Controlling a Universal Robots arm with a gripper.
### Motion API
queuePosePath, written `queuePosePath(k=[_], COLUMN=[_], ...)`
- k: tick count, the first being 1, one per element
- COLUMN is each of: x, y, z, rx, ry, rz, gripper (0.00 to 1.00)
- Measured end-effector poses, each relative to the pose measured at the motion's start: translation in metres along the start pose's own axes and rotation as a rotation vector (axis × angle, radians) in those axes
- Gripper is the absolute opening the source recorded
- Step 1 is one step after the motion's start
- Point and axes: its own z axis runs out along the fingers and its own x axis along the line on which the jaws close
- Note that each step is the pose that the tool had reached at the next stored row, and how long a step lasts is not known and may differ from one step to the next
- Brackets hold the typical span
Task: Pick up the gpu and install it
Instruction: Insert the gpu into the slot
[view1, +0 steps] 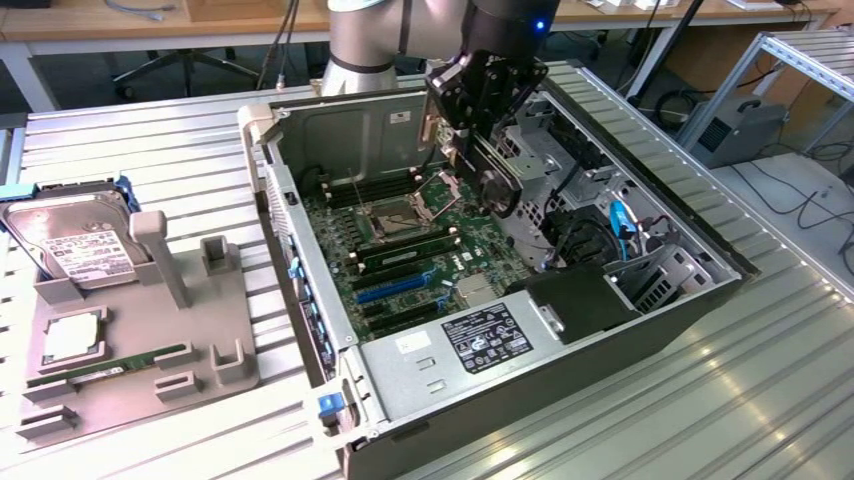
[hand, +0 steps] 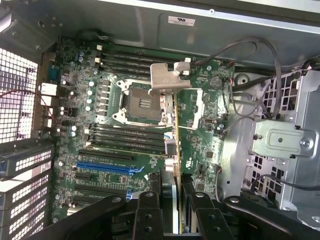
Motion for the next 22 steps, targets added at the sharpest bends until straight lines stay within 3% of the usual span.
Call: queuePosePath(k=[22], x=[0.0000], y=[0.0000], z=[0.0000], rx=[-0.0010], ry=[0.0010], rz=[-0.038], gripper=[0.27])
